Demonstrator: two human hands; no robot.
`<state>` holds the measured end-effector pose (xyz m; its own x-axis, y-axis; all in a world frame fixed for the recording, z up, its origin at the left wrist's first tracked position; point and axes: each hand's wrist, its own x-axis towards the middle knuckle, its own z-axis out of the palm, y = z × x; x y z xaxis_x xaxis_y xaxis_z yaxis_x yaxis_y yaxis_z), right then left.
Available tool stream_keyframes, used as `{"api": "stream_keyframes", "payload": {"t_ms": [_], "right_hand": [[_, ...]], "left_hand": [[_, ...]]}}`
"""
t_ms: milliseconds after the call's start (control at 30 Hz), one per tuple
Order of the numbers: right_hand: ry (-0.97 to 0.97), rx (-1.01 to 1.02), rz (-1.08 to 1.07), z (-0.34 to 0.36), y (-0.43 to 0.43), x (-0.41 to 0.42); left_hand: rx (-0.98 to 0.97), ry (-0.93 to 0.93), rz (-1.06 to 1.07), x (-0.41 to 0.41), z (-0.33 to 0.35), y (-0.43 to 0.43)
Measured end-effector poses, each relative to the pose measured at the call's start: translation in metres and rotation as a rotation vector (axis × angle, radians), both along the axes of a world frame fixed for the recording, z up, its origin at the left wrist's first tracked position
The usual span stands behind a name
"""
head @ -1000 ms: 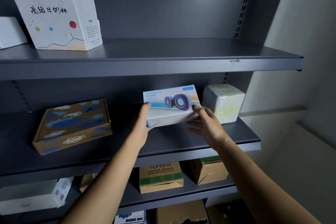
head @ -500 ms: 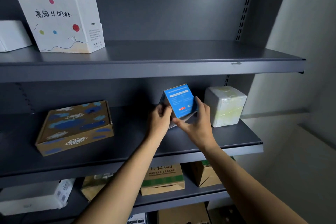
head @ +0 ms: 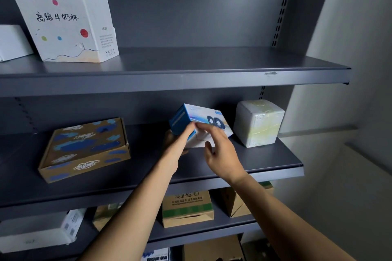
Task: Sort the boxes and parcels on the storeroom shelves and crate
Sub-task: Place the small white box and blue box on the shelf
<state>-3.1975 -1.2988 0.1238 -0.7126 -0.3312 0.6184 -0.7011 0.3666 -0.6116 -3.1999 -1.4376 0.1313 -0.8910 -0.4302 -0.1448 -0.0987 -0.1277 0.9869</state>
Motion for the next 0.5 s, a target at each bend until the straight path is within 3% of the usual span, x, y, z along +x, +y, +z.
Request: {"api": "stream_keyframes", "payload": {"t_ms": [100,200,300,400,500], "right_hand": [[0.073,0.027,-0.008,0.003,0.005,-0.006],[0.096,-0.064,-0.202,0.004,0.018,-0.023],[-0.069,-0.149,-0.295,0.003,0.034,-0.037],[-0.337,-0.190,-0.175,0.001,0.039,-0.039],[-0.407,-0.205,-0.118,-0.003,0.041,-0.038]], "left_hand": [[0.061,-0.001,0.009,0.002,0.002,-0.004],[0.157,-0.028,-0.013,0.004,0.006,-0.012],[0.181,-0.053,-0.034,0.004,0.006,-0.019],[0.190,-0.086,-0.052,0.004,0.005,-0.021],[0.143,-0.122,-0.044,0.003,0.005,-0.021]]}}
